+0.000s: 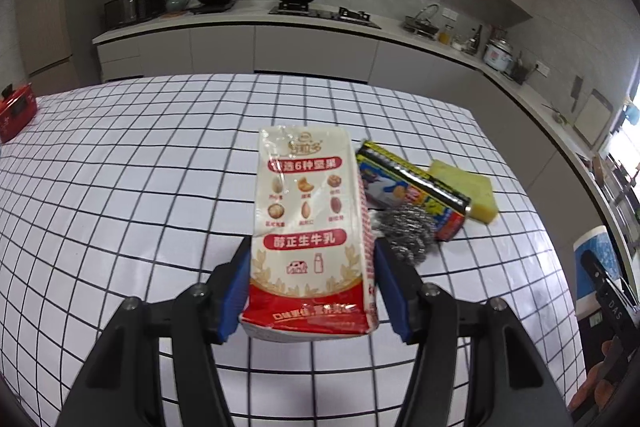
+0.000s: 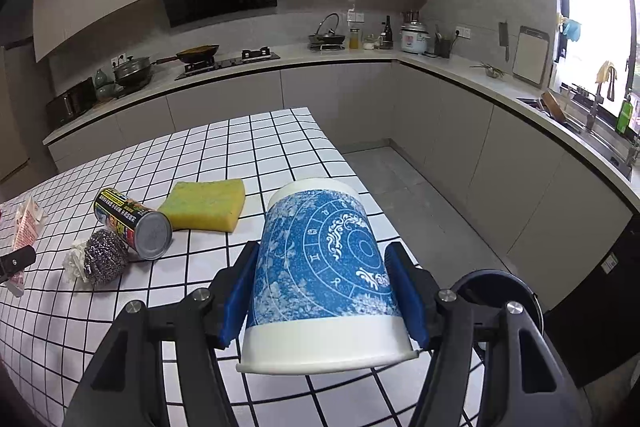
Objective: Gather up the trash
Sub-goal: 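Carry the blue cup and milk carton over the bucket and open both tools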
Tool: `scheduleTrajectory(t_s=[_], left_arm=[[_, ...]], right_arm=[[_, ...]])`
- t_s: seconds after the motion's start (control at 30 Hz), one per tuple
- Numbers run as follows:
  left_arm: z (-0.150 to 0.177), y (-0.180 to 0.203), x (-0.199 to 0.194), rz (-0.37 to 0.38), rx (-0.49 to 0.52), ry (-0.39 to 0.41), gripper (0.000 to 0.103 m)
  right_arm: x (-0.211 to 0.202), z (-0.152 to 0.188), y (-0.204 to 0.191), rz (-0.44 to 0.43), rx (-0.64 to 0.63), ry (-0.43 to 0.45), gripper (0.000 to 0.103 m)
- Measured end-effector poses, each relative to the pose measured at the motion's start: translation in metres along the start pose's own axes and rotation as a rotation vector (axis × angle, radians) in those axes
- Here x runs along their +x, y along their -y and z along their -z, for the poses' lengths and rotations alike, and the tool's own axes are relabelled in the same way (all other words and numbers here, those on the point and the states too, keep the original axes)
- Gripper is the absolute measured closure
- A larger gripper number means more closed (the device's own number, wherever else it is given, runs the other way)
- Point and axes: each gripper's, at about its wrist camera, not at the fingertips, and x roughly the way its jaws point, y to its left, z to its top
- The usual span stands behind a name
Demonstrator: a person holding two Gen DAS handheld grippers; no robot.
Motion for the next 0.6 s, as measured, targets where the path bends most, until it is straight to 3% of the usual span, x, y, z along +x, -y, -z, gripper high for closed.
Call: scheduleTrajectory(t_s=[0.2, 0.37, 0.5, 0.6], left_arm=[[0.003, 0.038, -0.005, 0.068, 0.052, -0.002, 0.044], [0.014, 0.104, -0.007, 0.127, 0.116, -0.014, 0.044], [0.030, 0.174, -0.008, 0.179, 0.162, -0.041, 0.044], [0.046, 0.239, -0.006, 0.213, 0.185, -0.064, 0.044]], right_arm=[[-0.009, 0.004, 0.020, 0.020, 0.000, -0.004, 0.038], [-0.012, 0.007, 0.066, 0.018, 0.037, -0.004, 0.038], [-0.006, 0.011, 0.127, 0.002, 0.081, -0.019, 0.038], [0.008, 0.018, 0.198, -0.013, 0.118, -0.050, 0.038]])
